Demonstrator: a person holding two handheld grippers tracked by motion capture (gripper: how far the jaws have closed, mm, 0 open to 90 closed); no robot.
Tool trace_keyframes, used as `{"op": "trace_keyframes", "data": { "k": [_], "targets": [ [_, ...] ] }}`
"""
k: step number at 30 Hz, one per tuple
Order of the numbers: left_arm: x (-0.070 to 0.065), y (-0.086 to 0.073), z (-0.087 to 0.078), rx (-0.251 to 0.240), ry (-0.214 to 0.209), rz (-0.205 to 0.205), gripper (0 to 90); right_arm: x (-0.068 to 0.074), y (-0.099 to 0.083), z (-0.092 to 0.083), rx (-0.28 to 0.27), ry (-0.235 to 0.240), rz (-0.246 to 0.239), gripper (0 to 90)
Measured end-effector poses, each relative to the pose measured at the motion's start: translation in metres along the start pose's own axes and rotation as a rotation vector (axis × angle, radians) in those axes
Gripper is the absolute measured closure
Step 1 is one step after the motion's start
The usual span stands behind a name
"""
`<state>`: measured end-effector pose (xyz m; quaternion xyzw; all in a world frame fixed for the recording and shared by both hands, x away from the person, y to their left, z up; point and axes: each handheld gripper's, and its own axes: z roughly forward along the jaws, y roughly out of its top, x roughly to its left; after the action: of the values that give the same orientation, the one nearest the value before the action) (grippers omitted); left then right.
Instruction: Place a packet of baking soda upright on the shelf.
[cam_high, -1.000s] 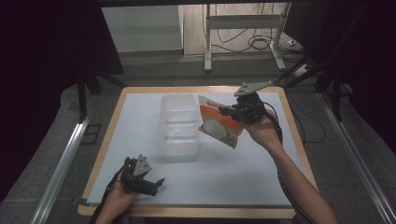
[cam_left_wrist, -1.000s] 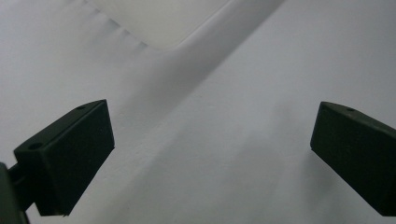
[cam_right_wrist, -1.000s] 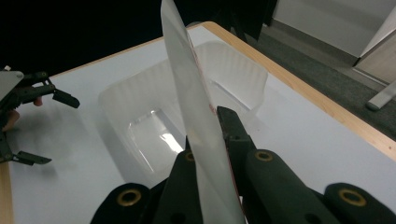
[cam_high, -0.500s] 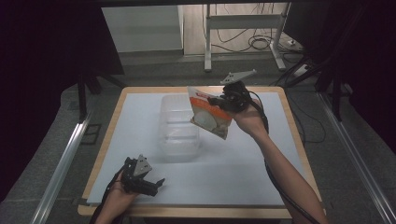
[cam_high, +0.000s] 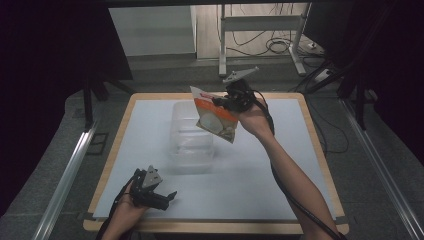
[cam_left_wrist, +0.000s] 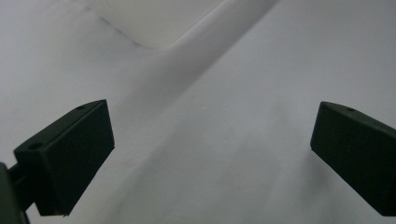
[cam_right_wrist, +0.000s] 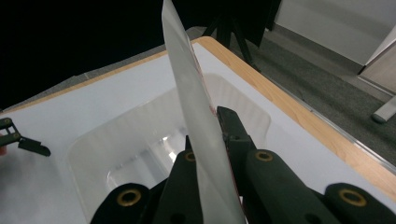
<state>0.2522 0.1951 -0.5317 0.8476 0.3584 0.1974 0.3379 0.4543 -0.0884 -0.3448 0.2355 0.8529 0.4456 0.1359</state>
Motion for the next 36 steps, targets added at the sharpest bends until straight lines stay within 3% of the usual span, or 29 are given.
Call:
{"op": "trace_keyframes", "data": {
  "k": [12,26,36],
  "targets": [
    [0.002,-0.001,0.000,-0.014,-0.065,-0.036,0.0,0.003,0.024,0.033,0.011,0.018,-0.028,87.6],
    [0.000,-0.001,0.000,-0.007,-0.074,-0.019,0.0,0.009,0.040,0.073,0.021,0.031,-0.050,87.5],
    [0.000,-0.001,0.000,-0.008,-0.076,-0.019,0.0,0.015,0.043,0.080,0.018,0.058,-0.057,87.4]
  ]
}}
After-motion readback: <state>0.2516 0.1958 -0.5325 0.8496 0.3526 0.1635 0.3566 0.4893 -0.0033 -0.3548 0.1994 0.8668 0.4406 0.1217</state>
